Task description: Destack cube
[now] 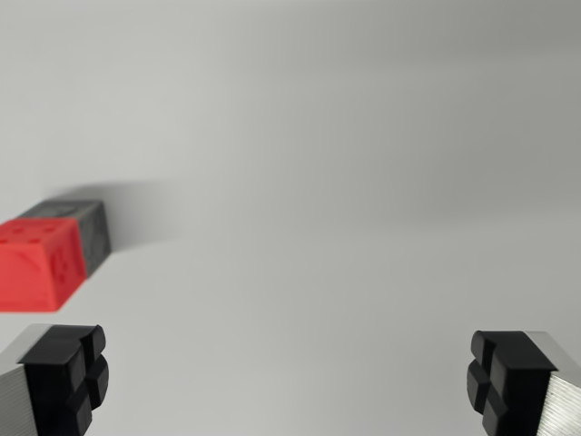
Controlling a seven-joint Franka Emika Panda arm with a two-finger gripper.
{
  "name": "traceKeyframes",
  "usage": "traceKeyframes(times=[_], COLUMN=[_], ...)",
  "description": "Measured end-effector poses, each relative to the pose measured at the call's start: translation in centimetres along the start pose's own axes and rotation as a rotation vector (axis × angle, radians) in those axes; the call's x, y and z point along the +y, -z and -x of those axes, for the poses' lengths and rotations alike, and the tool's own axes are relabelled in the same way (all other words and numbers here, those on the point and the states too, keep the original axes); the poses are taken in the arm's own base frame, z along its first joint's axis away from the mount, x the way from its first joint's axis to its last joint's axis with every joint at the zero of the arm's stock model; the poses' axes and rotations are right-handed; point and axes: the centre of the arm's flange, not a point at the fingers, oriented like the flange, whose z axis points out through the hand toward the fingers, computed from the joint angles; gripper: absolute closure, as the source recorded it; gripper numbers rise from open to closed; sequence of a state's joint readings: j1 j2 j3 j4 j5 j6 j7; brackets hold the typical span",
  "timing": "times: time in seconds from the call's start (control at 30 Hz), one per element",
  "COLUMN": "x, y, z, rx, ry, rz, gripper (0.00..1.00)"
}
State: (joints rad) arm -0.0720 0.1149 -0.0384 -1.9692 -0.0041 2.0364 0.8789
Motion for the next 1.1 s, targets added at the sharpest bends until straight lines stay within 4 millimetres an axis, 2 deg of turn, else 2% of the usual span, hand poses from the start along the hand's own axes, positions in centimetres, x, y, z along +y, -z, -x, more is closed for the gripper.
traceKeyframes(times=[0.47,1.1], x=[-0.6,-2.1], y=[-1.2,-4.0], z=[1.7,5.9], rx=[0.002,0.006], ry=[0.009,0.026], rz=[-0.003,-0.009], gripper=[0.0,0.0])
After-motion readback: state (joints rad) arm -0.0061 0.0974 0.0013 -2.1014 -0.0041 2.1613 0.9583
